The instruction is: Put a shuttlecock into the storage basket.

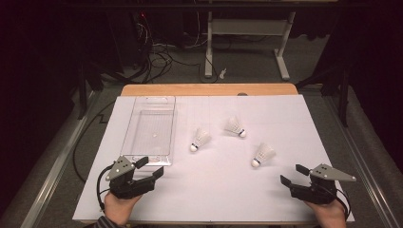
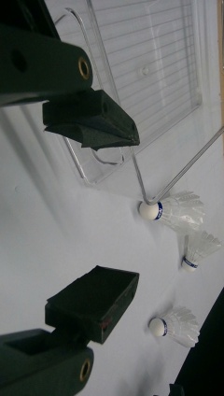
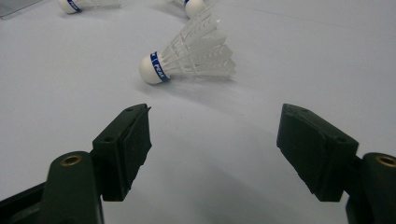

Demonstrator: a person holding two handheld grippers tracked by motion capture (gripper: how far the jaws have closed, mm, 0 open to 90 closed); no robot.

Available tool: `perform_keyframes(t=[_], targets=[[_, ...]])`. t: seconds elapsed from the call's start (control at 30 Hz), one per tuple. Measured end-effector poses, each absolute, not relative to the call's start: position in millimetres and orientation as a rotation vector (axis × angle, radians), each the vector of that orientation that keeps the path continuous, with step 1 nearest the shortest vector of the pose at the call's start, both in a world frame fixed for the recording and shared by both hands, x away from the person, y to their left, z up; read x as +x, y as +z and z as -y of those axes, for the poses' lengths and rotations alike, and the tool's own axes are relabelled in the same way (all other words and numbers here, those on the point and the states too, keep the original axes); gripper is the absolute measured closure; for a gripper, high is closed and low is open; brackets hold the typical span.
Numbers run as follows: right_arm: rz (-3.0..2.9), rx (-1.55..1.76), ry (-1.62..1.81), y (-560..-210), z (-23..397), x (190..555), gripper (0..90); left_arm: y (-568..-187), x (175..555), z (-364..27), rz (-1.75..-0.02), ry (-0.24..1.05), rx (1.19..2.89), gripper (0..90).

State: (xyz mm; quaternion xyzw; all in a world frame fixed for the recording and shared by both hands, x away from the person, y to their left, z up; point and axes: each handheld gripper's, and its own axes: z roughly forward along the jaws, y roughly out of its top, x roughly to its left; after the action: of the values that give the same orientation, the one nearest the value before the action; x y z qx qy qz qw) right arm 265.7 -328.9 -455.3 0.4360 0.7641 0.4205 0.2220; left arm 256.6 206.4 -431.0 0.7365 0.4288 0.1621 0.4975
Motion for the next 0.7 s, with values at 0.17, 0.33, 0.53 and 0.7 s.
perform_keyframes(t=[0.17,0.33,0.53,0.7], targets=[[-2.111,1.208,1.16,-455,329,266,26.5,-429,257,-204,-1.036,0.397,1.776,31.2],[-2.113,1.209,1.159,-455,329,266,26.5,-426,259,-201,-1.033,0.393,1.767,31.4],[-2.116,1.204,1.159,-456,329,266,26.4,-423,262,-197,-1.025,0.384,1.759,31.8],[-2.118,1.199,1.156,-455,328,266,26.4,-421,267,-192,-1.017,0.385,1.763,31.6]])
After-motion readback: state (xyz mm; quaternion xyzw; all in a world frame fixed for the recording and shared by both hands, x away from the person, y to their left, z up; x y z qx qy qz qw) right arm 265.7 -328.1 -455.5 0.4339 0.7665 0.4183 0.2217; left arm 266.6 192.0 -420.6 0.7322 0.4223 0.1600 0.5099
